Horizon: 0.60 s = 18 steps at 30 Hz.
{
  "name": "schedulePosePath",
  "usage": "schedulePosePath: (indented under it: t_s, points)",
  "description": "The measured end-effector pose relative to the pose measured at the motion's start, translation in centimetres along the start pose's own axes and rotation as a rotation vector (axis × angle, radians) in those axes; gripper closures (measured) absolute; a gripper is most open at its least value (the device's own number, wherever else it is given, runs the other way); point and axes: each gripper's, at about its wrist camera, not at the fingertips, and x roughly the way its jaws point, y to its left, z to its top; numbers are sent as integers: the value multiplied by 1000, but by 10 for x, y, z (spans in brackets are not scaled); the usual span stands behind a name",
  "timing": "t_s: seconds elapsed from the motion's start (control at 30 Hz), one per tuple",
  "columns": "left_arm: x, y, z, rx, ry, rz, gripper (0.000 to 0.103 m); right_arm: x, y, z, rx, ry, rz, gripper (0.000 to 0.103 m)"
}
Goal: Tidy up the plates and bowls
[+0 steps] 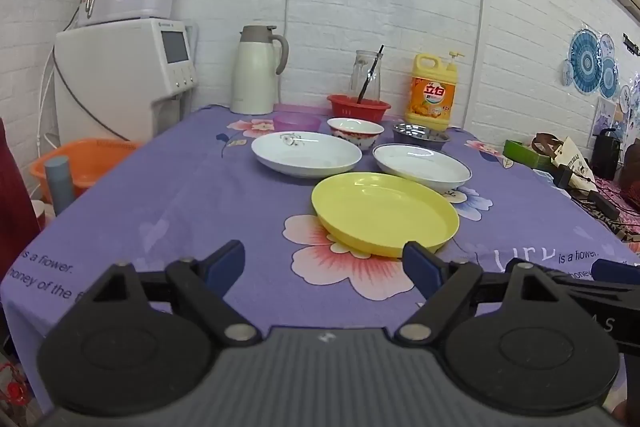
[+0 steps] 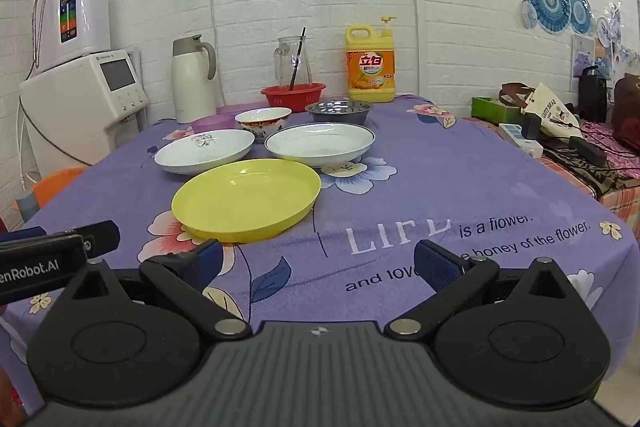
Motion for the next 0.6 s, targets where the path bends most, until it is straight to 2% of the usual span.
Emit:
schedulePosePath:
  t_s: [0.6]
  points:
    - [6, 4, -3, -11, 11, -24, 18, 2, 1, -2, 5, 8, 4, 0]
